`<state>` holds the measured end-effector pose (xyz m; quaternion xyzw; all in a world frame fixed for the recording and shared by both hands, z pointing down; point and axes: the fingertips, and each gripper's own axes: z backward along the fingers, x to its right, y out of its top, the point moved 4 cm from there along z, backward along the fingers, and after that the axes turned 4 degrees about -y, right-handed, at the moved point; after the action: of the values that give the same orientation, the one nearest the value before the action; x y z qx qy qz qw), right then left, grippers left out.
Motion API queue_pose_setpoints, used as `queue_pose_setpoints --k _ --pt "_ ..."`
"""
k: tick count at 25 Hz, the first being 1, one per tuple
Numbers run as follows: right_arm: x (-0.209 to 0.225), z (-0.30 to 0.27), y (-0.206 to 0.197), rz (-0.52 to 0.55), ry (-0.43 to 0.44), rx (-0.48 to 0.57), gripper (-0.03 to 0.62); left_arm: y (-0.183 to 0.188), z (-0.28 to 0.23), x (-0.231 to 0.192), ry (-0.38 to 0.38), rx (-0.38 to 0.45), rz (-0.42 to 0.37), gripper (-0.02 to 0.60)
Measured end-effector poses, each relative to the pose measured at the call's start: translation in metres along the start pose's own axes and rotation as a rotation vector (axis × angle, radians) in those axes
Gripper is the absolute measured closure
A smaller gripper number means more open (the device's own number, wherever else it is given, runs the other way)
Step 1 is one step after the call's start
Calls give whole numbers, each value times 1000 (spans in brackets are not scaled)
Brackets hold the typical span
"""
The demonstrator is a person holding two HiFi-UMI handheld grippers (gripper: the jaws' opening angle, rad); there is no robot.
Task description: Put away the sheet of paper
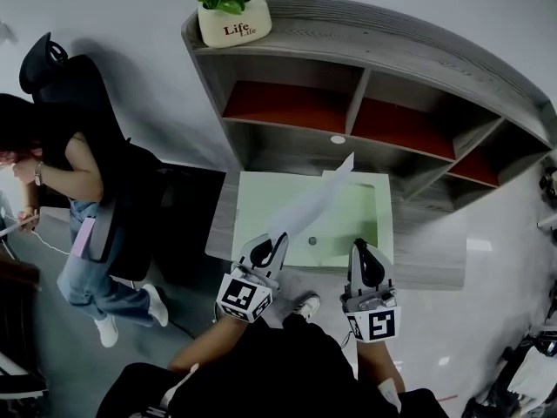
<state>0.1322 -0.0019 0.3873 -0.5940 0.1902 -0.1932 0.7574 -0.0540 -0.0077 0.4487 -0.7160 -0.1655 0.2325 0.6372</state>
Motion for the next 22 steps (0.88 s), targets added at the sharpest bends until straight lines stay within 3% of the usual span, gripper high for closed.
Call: queue_pose_setpoints --k 5,14,22 --pt "8 -4 -10 -25 13 -20 569 -8 -1 -10 38 -23 39 575" --pt "3 -27 -30 4 -20 -89 569 -39 -1 -42 11 -115 139 575" --pt "-13 -38 -48 16 -37 -145 569 -81 11 -85 -17 -201 352 575"
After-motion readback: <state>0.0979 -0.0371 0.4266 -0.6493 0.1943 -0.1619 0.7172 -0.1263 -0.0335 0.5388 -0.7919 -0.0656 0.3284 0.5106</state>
